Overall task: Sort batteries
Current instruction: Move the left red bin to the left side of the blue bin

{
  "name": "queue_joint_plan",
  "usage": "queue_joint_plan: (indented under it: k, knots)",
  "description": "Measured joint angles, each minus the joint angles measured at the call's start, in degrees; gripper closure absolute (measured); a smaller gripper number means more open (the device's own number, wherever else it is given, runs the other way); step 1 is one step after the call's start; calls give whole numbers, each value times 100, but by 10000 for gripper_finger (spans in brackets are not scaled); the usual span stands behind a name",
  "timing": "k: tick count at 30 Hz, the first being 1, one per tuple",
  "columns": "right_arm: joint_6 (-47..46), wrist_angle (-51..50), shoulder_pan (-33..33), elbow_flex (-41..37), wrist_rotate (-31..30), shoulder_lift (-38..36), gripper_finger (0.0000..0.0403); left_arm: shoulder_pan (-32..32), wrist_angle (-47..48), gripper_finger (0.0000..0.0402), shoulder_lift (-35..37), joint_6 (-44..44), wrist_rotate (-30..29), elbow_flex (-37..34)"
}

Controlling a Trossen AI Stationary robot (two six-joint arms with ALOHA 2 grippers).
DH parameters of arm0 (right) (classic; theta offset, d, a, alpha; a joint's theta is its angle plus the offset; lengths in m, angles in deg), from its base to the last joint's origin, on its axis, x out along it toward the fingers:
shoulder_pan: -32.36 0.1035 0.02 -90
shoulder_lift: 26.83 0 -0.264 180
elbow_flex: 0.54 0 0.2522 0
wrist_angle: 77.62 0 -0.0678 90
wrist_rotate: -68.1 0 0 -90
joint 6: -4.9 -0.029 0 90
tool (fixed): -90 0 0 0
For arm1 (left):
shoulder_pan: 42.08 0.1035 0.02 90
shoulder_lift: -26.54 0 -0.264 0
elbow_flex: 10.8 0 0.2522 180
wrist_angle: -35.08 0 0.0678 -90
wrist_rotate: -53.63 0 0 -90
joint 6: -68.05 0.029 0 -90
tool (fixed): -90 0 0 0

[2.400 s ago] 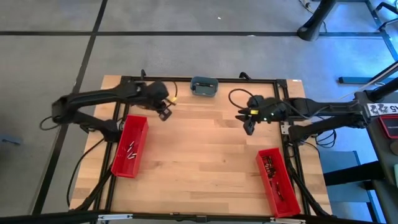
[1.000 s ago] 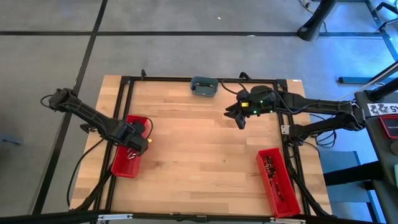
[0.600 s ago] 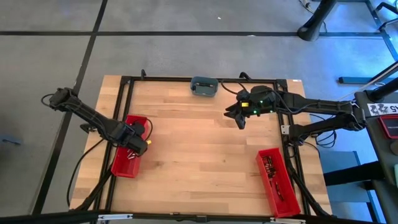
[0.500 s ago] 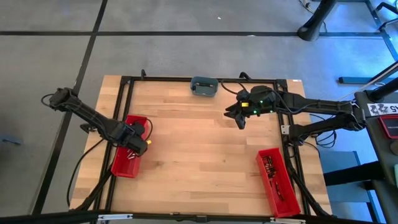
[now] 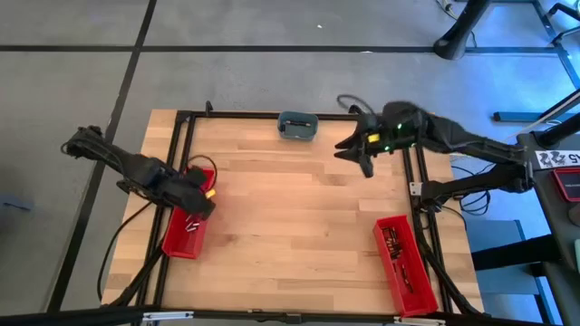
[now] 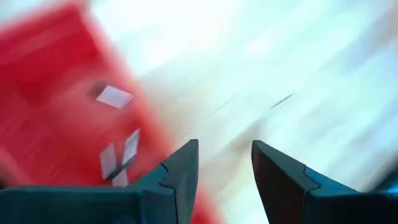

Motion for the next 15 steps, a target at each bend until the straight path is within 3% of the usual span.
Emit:
queue_joint_plan:
  k: [4, 8, 11, 15]
  knots:
    - [193, -447, -498, 381, 875, -12, 260, -1, -779, 263, 215, 385, -1199, 487]
    - [358, -880, -903, 461, 1179, -81, 260, 109, -1695, 263, 302, 1280, -2242, 759]
    - [453, -1232, -1047, 461, 980, -95, 260, 406, -1905, 269, 113, 1958, -2246, 1050]
    - [447, -1359, -1045, 457, 500, -31, 260, 760, -1711, 296, -585, 2767, -1567, 1652]
